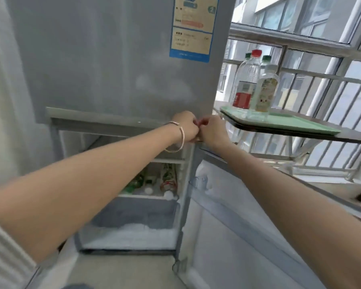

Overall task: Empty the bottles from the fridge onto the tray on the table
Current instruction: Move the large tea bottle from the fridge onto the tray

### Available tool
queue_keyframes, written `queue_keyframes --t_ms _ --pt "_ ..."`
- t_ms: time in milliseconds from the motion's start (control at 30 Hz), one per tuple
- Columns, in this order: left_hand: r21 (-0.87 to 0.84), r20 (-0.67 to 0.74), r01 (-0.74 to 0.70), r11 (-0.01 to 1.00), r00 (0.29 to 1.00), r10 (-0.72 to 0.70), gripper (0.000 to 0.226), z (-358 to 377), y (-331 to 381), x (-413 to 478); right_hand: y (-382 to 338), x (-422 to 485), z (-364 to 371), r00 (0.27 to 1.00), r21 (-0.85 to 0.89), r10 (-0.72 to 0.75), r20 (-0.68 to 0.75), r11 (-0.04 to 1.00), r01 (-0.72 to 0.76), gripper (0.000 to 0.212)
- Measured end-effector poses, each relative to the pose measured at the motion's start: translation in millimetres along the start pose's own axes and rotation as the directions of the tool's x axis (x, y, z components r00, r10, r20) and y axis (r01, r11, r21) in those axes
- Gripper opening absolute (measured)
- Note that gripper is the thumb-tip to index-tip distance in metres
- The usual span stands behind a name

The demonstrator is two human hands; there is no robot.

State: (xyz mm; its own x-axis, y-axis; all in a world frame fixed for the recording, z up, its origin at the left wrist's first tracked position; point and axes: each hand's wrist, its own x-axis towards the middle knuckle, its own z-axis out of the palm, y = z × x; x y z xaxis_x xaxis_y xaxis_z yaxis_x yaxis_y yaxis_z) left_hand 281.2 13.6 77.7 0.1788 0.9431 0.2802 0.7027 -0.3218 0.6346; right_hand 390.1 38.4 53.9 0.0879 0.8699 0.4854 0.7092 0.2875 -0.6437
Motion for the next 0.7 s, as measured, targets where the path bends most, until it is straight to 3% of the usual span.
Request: queue_keyframes --t_ms 100,200,300,400,567,700 --pt "-0.039 0.147 0.155 0.987 0.978 -0.148 0.032 -7 -61 -15 -11 -22 56 0.979 -0.036 0.02 0.202 0.999 -0.013 0.021" --pt "0.002 0.279 0.255 0.967 0.928 -0.245 0.022 -1 -122 -18 -10 -34 114 0.906 -0.111 0.104 0.41 0.992 -0.063 0.023" --pt "0.091 0.327 0.282 0.955 0.898 -0.296 0.015 14 -174 -10 7 -39 167 0.843 -0.242 0.183 0.506 0.968 -0.065 0.019" --pt "0.111 0.368 0.301 0.947 0.873 -0.32 0.018 39 -222 7 36 -34 213 0.791 -0.383 0.321 0.521 0.916 -0.119 0.024" --pt "0.052 0.482 0.334 0.941 0.817 -0.317 0.026 83 -274 31 93 -31 257 0.749 -0.465 0.531 0.396 0.82 -0.335 0.036" --pt "0.039 0.494 0.322 0.946 0.817 -0.298 0.025 117 -310 42 142 -26 291 0.638 -0.534 0.674 0.373 0.718 -0.446 0.056"
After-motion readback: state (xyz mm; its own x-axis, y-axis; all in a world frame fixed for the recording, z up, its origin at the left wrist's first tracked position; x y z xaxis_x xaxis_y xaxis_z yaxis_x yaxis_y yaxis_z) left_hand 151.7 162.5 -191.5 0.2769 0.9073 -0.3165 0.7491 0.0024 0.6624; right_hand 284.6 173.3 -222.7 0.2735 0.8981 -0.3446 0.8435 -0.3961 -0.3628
